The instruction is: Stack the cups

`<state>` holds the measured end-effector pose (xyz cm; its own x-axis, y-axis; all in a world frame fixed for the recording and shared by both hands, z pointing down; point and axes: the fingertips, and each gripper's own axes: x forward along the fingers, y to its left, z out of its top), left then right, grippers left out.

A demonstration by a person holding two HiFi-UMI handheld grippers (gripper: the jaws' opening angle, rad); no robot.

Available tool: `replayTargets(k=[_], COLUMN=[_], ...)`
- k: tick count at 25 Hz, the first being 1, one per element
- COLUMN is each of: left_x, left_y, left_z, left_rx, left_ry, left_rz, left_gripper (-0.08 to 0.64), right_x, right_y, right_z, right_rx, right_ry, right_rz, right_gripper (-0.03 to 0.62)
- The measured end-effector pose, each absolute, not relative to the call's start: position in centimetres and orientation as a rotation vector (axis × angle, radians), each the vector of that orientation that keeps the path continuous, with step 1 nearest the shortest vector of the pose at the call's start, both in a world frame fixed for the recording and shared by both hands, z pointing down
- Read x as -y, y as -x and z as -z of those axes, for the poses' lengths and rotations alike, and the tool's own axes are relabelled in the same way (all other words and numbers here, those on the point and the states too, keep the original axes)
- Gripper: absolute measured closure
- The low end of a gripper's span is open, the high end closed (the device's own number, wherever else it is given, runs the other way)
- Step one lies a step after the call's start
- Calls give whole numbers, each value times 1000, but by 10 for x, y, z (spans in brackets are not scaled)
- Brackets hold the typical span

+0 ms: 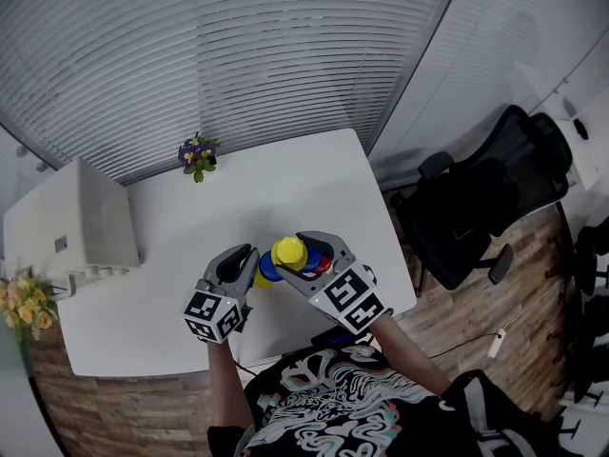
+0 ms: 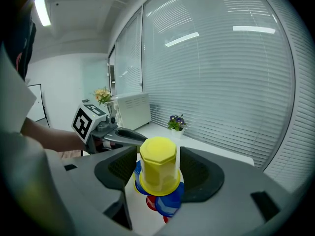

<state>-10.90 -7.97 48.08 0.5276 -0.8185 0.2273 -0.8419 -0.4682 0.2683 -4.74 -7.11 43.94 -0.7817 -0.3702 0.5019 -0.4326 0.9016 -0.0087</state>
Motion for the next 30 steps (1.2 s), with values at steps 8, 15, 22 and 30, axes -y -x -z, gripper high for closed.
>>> replayTargets(k=[8, 15, 22, 30], left_x=[75, 60, 32, -20], left_y=[120, 133, 121, 103], left_z=[-468, -443, -430, -430], left_rx=[1441, 1512, 1592, 1823], left_ry=[-2408, -2365, -2369, -2206], left_rz=[1, 202, 201, 122], left_gripper=[466, 465, 494, 558], right_x=[74, 77, 58, 8], right_y=[33, -14, -50, -85], right_z=[-427, -403, -400, -411], right_rx=[2600, 2670, 2730, 2741], right_ry=[-719, -1027, -1161, -1111], right_rz=[-233, -303, -368, -368], right_gripper=[307, 384, 591, 592])
